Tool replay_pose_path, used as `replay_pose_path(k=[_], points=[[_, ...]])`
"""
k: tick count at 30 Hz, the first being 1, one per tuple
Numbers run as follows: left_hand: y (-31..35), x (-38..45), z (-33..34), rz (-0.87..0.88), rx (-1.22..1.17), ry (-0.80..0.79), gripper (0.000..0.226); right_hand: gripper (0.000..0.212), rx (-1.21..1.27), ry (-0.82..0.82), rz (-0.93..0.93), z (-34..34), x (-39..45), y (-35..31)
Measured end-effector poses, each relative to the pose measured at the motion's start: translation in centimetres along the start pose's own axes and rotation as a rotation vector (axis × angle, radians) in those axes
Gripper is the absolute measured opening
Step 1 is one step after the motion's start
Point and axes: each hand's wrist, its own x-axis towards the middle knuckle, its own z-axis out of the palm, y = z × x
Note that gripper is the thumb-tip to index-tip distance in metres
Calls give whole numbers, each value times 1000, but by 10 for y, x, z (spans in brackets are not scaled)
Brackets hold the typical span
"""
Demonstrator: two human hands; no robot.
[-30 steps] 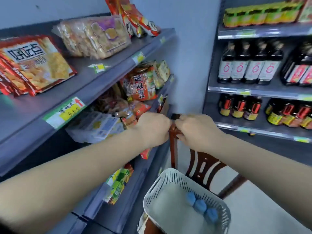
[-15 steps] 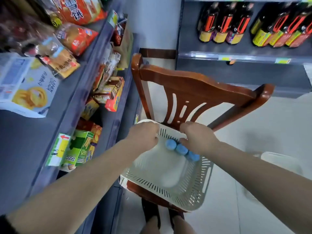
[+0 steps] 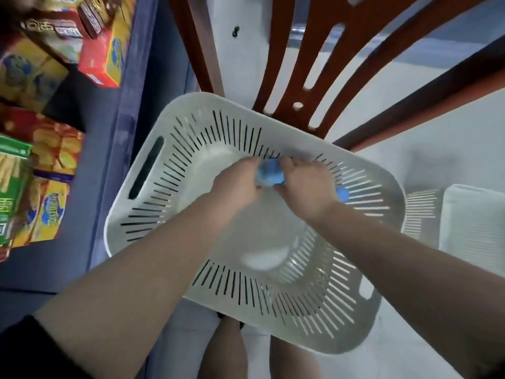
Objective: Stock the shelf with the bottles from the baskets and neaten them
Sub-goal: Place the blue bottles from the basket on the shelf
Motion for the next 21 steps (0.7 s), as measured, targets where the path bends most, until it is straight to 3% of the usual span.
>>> replay_pose_path(k=[6, 11, 16, 21], points=[[-15, 19, 20, 28, -88, 33, 56, 22, -75, 258, -23, 20, 14, -2], [-20, 13, 14, 43, -156, 67, 36, 28, -84, 116, -97, 15, 16, -7], [-8, -18, -30, 80, -240, 143, 31, 37, 92, 150, -95, -39, 4, -16], [25, -72, -119, 166, -283, 225, 40, 33, 263, 282, -196, -138, -19, -32]])
